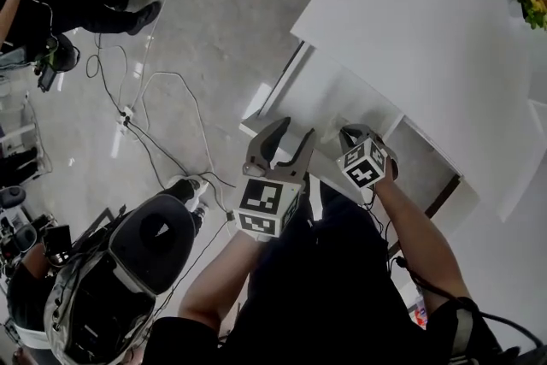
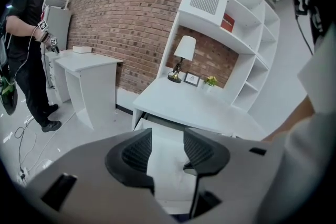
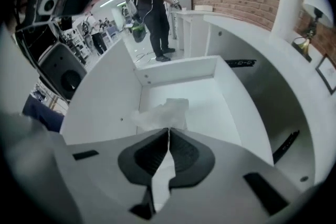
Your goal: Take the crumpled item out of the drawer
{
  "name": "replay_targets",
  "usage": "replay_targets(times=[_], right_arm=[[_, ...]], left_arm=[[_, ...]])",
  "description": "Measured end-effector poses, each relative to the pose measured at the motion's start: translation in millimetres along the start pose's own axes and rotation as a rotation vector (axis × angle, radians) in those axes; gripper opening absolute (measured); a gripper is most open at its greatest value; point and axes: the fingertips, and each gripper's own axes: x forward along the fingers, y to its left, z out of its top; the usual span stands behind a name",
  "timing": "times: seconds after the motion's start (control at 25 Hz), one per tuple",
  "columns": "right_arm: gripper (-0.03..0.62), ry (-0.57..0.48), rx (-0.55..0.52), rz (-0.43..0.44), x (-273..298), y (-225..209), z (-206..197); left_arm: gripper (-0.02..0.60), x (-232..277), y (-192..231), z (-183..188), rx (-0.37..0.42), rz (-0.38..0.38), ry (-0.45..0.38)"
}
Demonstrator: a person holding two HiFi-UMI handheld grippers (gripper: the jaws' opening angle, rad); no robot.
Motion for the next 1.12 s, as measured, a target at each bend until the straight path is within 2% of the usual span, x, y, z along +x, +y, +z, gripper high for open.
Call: replay_targets(times=[0.44, 1.12], right_arm=[[0.008, -0.326, 0.233, -0.121, -110, -21, 58], [0.008, -0.674, 0.317, -0.301, -267, -43, 99]], left_arm=[[0.178, -32, -24, 43, 0.043, -0.021, -0.077], [0.158, -75, -56, 94, 0.113, -0.021, -0.203]])
